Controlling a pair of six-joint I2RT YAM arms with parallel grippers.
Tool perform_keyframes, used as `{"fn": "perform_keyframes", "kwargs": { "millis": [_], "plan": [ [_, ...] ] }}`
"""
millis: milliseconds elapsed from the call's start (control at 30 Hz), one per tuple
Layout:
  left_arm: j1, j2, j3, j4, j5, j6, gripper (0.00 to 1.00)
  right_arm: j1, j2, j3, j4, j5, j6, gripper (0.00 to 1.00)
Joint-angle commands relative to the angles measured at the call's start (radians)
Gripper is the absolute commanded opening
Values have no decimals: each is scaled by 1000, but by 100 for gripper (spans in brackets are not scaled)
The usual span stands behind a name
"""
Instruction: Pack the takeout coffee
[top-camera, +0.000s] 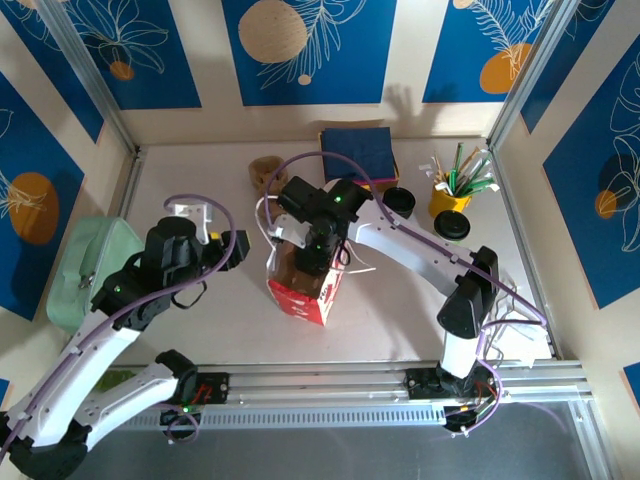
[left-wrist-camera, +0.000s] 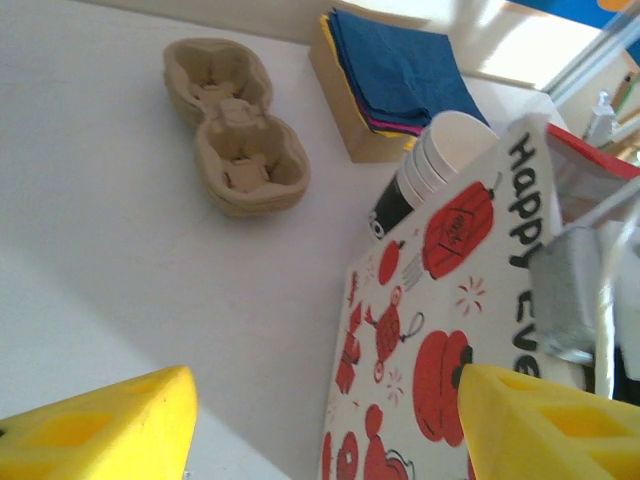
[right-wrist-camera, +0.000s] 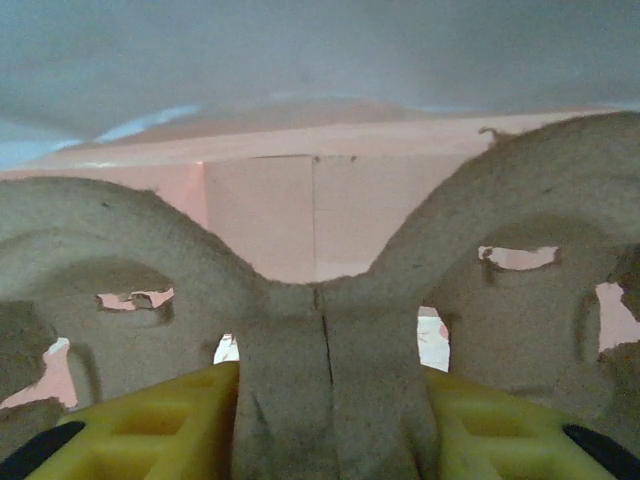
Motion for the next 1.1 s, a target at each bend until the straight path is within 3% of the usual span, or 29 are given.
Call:
{"fn": "perform_keyframes", "kwargs": {
  "millis": [0,333,467,600,867,1067],
  "plan": [
    [17,3,-15,49,146,69,70,-13,-52,-28,39,-73,-24,43],
    [16,30,-84,206,454,115,69,-38,-91,-94,99,-94,-28,43],
    [14,83,-79,228,515,123,64,-45,-101,-107,112,-97,-25,43],
    [14,127,-57,206,491,121,55,-50,-112,-120,120,-101,-21,43],
    [14,140,-46,202,404,106,29,-63,-137,-154,140,-128,-15,43],
    [12,144,-46,228,405,72,19,-69,-127,-173,154,-158,-15,43]
  ]
}}
